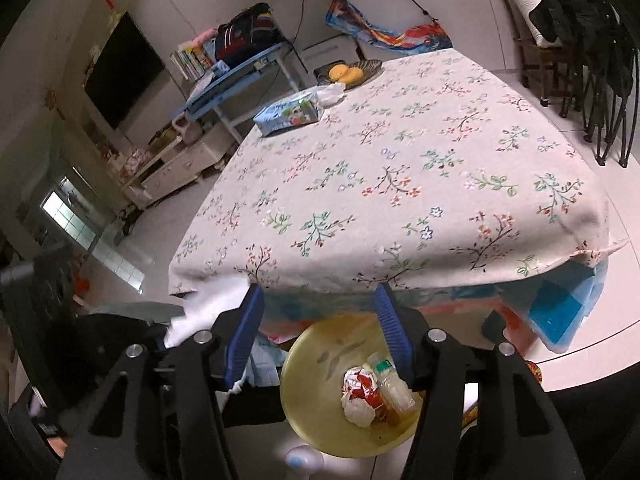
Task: Collect trash
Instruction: 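Open the right tool then the left tool over the basin, then move both open tools back over the table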
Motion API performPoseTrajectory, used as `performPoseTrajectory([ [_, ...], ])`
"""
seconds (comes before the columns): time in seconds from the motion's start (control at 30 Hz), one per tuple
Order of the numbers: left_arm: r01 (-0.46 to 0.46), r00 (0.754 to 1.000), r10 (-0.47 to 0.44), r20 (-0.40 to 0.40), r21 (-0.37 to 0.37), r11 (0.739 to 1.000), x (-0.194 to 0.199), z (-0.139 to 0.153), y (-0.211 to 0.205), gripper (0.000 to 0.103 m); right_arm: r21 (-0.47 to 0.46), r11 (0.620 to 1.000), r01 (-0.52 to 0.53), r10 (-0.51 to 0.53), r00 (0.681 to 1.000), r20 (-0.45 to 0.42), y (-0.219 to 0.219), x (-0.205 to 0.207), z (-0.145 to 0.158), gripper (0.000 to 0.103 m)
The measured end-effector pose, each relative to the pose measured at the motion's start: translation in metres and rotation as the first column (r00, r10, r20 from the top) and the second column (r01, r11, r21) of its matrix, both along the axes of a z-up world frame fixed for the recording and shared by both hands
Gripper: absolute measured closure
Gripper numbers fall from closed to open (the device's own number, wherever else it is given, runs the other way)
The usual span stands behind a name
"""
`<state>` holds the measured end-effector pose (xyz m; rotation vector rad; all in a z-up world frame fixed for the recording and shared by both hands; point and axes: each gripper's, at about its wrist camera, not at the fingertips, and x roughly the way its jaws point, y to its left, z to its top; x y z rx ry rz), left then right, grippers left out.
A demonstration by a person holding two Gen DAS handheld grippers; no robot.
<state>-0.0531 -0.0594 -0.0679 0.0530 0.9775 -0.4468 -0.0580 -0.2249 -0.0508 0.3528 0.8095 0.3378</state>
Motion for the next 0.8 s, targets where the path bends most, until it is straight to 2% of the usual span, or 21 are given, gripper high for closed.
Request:
performPoseTrajectory([
  [0.07,0.017,0.999,-0.016,-0.043,0.013,1.000,-0.001,-0.008,-0.004,0.072,0.001,1.000,0.007,-0.007,1.000,0.003,0.000,0.000,0.000,0.042],
  [0.13,0.016,0.998,-0.014,-0.060,0.033,0.999,-0.002,-0.012,-0.005,0.050,-0.001,1.000,0.016,-0.016,1.000,0.007,0.000,0.000,0.000,0.039],
  [0.23,0.016,0.998,-0.013,-0.056,0.054,0.998,-0.004,-0.013,-0.007,0.038,0.008,0.999,0.031,-0.031,0.999,0.008,-0.003,-0.001,0.001,0.038],
  [0.37,-0.003,0.999,0.005,-0.033,0.050,0.999,-0.005,-0.008,-0.004,0.034,0.011,0.999,0.045,-0.045,0.999,0.005,-0.006,0.001,0.000,0.037],
  [0.6,-0.087,0.993,0.085,0.086,0.010,0.996,-0.002,0.016,0.010,0.030,0.025,0.998,0.051,-0.051,0.999,0.014,-0.009,0.000,0.003,0.035],
  [0.7,-0.161,0.976,0.161,0.149,-0.009,0.987,0.006,0.030,0.024,0.025,0.038,0.998,0.047,-0.047,0.999,0.021,-0.011,0.005,0.008,0.035],
  [0.8,-0.247,0.952,0.252,0.175,-0.052,0.968,0.023,0.043,0.044,0.023,0.036,0.999,0.034,-0.035,0.999,0.024,-0.009,0.014,0.013,0.034],
])
